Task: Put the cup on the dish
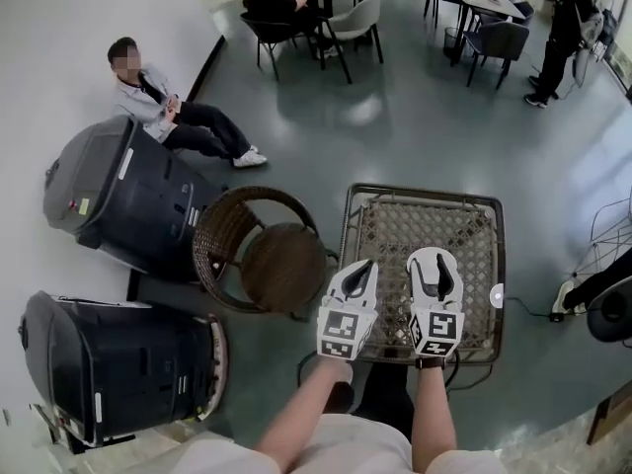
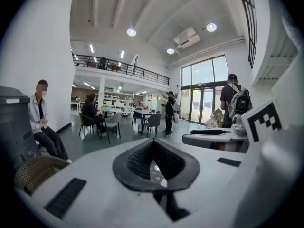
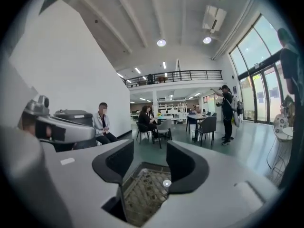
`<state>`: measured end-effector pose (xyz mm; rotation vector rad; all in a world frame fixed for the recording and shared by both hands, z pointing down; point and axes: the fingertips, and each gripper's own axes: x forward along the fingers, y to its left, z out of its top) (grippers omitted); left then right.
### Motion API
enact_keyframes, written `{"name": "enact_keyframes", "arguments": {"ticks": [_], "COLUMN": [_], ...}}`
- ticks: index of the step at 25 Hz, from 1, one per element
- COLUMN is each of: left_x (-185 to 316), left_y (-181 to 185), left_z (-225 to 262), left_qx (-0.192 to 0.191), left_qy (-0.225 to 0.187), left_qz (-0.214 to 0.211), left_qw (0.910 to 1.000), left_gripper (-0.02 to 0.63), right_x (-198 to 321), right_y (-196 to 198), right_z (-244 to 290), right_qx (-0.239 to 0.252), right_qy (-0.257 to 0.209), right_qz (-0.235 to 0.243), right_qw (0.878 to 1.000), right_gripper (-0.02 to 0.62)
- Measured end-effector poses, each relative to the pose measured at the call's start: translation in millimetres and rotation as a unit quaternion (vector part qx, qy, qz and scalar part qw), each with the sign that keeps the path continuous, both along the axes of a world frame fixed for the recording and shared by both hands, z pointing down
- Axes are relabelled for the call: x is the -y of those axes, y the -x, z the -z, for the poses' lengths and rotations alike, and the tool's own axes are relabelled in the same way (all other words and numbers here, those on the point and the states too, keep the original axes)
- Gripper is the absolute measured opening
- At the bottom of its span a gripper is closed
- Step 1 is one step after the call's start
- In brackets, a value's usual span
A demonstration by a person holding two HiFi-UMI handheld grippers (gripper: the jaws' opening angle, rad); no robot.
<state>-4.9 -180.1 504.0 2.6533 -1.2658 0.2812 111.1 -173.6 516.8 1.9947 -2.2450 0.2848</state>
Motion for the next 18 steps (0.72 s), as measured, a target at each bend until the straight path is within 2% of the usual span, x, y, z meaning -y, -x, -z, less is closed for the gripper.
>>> {"name": "enact_keyframes", "arguments": {"ticks": [4, 6, 9, 13, 18], "left_x": [-3.8, -9.0, -19.6, -30.5, -47.8], "left_y": [33.0, 48.2, 62.8, 72.1, 79.9], "left_z": [75.8, 97.8, 114.2, 142.3, 165.4], "left_qx": [-0.059, -0.053, -0.024, -0.025, -0.036], "left_qy": [-0.05, -0.071, -0.094, -0.121, -0.145], "left_qz": [0.038, 0.037, 0.031, 0.019, 0.01], "left_qw": [0.9963, 0.9954, 0.9948, 0.9922, 0.9888], "left_gripper": [0.003, 0.003, 0.003, 0.003, 0.003], "right_x": [-15.9, -20.6, -28.5, -40.4, -66.3], "right_y": [36.0, 59.0, 86.0, 102.3, 110.1], "right_z": [73.4, 98.2, 126.9, 170.1, 198.2], "right_qx": [0.006, 0.001, -0.007, -0.005, -0.008], "right_qy": [-0.047, -0.051, -0.05, -0.086, -0.11], "right_qz": [0.024, 0.031, 0.035, 0.031, 0.021], "right_qw": [0.999, 0.998, 0.998, 0.996, 0.994], "right_gripper": [0.161, 0.125, 0.077, 0.006, 0.0]}}
